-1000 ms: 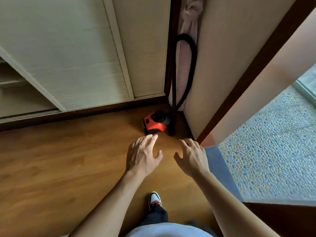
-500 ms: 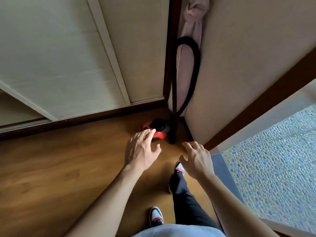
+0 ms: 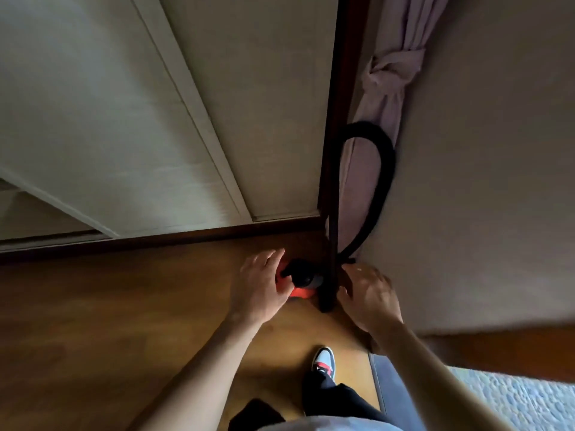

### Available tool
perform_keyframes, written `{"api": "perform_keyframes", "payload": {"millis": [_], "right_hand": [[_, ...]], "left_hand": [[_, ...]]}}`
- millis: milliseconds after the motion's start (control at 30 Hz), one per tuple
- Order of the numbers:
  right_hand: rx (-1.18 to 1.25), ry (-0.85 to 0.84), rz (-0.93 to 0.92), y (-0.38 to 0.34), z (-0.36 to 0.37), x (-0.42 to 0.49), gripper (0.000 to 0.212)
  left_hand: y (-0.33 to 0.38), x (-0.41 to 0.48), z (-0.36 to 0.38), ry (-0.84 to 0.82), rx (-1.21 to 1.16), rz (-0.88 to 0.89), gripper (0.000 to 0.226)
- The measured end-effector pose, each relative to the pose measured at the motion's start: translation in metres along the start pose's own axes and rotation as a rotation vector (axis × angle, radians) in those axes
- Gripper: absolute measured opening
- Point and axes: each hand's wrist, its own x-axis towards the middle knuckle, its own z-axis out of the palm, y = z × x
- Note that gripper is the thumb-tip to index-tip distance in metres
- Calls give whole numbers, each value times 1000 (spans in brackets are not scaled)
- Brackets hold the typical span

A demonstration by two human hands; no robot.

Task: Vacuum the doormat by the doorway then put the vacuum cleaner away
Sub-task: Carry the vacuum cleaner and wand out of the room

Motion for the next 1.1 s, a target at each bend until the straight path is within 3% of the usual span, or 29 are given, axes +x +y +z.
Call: {"api": "perform_keyframes", "payload": {"millis": [600,833,1100], "right_hand": [[6,39,29,41,39,102,47],[44,107,3,73,123,148,51],[105,162,19,143,266,217,60]], "left_hand": [[-9,106,68,-90,34,43,69],[-41,149,154,-129,-7,73,63],[-93,198,315,-124,0,104,58]]}}
